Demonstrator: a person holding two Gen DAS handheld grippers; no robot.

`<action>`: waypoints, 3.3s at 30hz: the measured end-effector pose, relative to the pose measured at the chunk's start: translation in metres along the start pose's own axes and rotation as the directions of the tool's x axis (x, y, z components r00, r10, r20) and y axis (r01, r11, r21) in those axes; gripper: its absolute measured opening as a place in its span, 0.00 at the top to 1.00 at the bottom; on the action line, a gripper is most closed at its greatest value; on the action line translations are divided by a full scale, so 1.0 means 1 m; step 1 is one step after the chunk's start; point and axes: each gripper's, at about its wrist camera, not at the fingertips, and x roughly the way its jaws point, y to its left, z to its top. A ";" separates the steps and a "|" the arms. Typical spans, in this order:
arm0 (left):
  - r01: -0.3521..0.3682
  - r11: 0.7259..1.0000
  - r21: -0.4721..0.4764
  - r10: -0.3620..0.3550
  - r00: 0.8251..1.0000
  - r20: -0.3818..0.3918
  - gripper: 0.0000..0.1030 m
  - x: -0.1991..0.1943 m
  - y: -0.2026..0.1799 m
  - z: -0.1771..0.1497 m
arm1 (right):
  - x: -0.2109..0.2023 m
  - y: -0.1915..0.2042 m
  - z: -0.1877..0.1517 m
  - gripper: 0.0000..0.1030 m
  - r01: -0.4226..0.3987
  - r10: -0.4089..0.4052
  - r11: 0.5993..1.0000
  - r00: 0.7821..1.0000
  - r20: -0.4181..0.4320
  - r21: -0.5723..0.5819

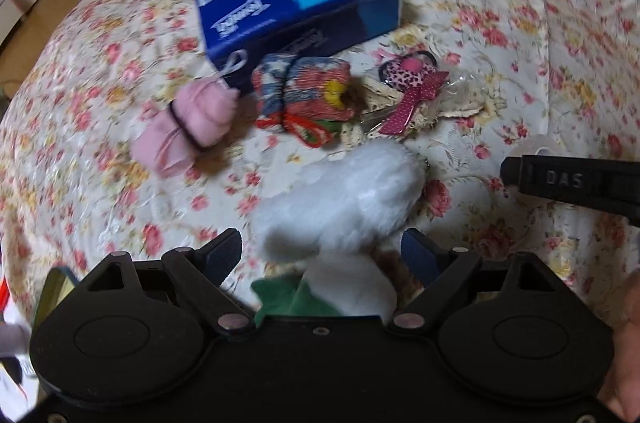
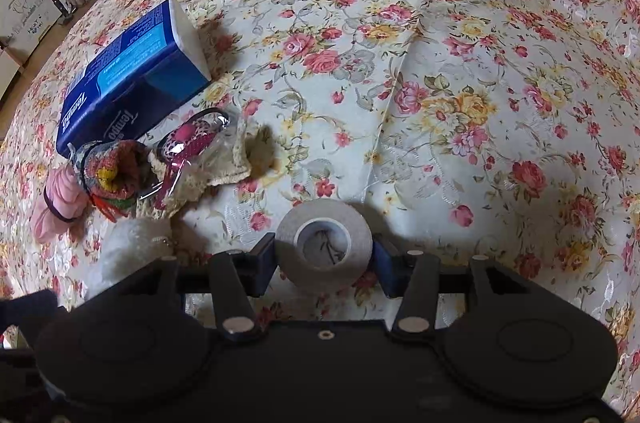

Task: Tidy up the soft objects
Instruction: 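Grasp the beige tape roll with the right gripper while the left gripper grasps the white plush bear, then carry the white plush bear to the gold tray while the right gripper carries the tape roll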

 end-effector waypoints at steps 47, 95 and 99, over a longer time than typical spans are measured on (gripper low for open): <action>-0.021 0.838 -0.545 0.054 0.998 0.045 0.49 -0.084 0.219 -0.160 | -0.009 0.013 -0.022 0.54 0.083 -0.078 0.996 0.989 0.126 -0.032; -0.037 0.809 -0.586 0.011 0.999 -0.047 0.46 0.018 0.306 -0.175 | -0.066 0.298 -0.228 0.54 -0.207 0.144 0.706 0.978 -0.148 -0.678; -0.037 0.801 -0.598 0.023 0.999 -0.031 0.43 0.014 0.308 -0.174 | -0.060 0.305 -0.240 0.54 -0.217 0.135 0.680 0.976 -0.172 -0.701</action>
